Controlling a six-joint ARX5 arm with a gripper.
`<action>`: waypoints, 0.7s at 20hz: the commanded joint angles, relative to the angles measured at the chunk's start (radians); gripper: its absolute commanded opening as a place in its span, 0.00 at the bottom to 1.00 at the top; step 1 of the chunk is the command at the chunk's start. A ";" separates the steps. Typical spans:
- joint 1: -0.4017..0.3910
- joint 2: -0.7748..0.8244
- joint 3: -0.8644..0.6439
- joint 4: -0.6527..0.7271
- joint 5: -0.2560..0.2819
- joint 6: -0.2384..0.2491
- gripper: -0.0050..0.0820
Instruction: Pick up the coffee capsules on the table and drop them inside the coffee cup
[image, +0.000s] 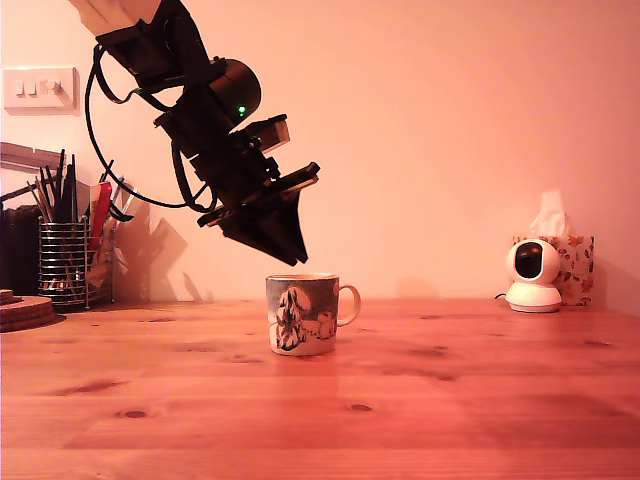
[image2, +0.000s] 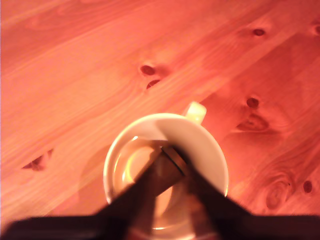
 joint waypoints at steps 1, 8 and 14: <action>0.002 -0.023 0.018 0.005 0.003 0.006 0.04; 0.054 -0.114 0.018 -0.057 0.086 0.018 0.04; 0.103 -0.188 -0.003 -0.074 0.095 0.023 0.04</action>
